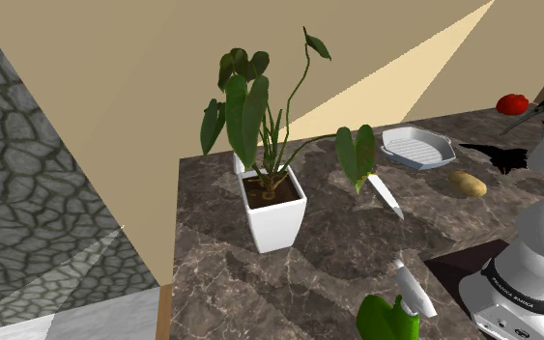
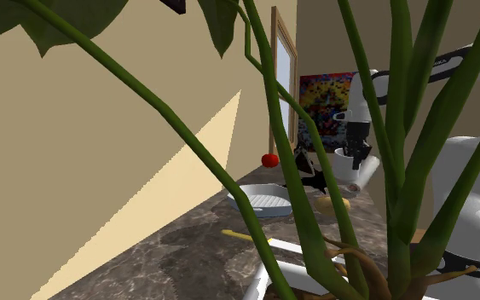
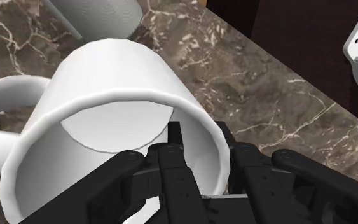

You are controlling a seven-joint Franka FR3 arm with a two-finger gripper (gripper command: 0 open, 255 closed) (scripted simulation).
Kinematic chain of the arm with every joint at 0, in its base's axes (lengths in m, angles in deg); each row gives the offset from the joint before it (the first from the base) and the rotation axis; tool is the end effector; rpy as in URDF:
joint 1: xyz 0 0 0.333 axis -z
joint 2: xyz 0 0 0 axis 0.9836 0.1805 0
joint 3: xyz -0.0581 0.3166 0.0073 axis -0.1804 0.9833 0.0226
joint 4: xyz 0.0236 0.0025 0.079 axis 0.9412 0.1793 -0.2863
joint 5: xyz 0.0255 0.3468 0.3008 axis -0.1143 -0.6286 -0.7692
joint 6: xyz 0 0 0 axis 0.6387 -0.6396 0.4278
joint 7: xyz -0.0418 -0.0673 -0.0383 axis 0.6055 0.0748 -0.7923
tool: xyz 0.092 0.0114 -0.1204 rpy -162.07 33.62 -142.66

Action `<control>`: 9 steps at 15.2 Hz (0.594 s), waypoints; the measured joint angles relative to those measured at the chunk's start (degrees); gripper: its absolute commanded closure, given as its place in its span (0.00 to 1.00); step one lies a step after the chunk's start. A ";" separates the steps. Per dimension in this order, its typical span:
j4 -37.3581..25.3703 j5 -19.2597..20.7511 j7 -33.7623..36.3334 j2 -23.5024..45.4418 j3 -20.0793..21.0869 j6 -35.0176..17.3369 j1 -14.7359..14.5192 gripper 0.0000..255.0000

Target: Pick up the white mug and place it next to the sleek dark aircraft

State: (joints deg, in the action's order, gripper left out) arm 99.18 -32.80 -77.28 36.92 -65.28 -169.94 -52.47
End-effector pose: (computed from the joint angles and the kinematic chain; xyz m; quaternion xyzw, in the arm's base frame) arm 0.0974 -0.3996 0.3571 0.9974 0.0662 0.0277 0.0065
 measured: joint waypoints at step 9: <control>4.09 3.85 0.58 2.52 -4.98 -7.39 -0.04 1.00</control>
State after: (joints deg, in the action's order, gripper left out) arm 103.27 -28.95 -76.70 39.44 -70.27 -177.33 -52.50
